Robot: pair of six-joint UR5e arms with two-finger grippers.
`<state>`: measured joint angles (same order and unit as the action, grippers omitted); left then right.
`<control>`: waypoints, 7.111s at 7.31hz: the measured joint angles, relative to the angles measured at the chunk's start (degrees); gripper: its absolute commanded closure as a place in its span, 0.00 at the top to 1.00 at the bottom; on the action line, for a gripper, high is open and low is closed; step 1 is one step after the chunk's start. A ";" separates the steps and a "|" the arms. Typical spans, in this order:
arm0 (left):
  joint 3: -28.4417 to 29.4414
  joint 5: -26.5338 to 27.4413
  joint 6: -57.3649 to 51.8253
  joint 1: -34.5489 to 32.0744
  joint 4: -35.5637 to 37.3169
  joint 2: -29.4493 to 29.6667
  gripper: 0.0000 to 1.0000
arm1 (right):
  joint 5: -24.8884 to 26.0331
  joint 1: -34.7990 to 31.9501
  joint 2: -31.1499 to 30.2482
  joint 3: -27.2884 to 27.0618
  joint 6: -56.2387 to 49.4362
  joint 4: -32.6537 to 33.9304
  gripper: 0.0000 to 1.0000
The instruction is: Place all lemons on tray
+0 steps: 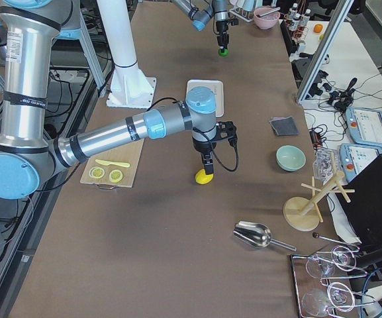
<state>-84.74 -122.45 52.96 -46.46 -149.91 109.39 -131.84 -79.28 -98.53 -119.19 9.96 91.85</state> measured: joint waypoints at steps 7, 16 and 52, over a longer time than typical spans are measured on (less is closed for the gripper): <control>-1.59 25.80 14.82 19.75 5.87 11.24 0.99 | 0.04 0.26 1.98 0.66 -0.35 -0.06 1.00; -10.71 -10.38 -15.50 -13.40 8.86 -11.49 0.99 | 4.68 17.92 6.83 19.26 2.53 -21.94 1.00; -4.56 -15.59 -58.71 -42.46 43.93 -23.53 0.99 | 0.79 -11.24 3.09 16.26 -13.63 5.38 1.00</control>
<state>-89.30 -138.05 -5.75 -88.92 -105.99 85.86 -131.04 -90.51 -95.44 -102.94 -3.67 97.23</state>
